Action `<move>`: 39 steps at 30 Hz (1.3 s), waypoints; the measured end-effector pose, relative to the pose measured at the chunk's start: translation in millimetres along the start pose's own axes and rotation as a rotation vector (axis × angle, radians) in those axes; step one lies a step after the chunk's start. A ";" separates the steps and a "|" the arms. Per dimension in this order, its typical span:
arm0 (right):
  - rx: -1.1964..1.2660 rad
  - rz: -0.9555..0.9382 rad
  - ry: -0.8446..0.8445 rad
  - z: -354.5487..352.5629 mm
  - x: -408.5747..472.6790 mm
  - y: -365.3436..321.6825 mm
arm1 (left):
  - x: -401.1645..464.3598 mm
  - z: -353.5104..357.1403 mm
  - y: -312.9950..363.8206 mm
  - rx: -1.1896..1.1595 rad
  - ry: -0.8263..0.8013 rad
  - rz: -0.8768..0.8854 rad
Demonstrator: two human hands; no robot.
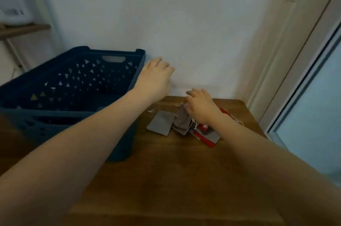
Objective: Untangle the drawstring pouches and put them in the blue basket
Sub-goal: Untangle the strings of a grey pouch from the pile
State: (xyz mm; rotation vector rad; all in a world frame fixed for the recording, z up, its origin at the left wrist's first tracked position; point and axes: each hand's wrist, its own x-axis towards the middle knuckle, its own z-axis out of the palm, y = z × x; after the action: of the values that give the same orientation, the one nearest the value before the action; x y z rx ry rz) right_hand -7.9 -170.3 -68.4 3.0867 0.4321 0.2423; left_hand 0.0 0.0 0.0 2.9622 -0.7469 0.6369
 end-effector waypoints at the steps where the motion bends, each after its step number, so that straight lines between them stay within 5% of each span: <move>1: 0.001 -0.044 0.000 3.5 6.4 -7.2 | 3.1 -2.4 -3.8 0.010 -0.031 0.000; 5: -0.036 -0.137 -0.060 15.2 38.8 -38.1 | 16.1 -14.9 -3.6 -0.034 -0.166 0.025; 12: -0.168 0.076 -0.438 56.2 65.1 -48.3 | 14.1 -8.3 -6.6 0.129 -0.307 0.065; 18: -0.038 0.139 -0.193 50.7 57.3 -48.6 | 14.7 2.4 -14.8 0.087 -0.406 0.048; 26: 0.825 -0.004 0.168 -36.7 6.0 1.2 | 8.3 2.3 4.0 -0.179 -0.467 0.108; 30: 0.737 -0.044 0.265 -59.6 -14.5 11.6 | 6.6 -3.3 11.9 -0.367 -0.233 0.072; 39: 0.593 0.074 0.124 -62.7 -32.4 23.6 | 4.7 -11.8 13.3 -0.317 -0.148 -0.071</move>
State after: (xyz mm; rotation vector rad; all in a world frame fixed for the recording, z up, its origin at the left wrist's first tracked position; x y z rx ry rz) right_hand -42.0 -202.2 -10.5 3.6874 0.4643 0.3667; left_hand -6.9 -12.5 11.6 2.7464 -0.6755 0.2671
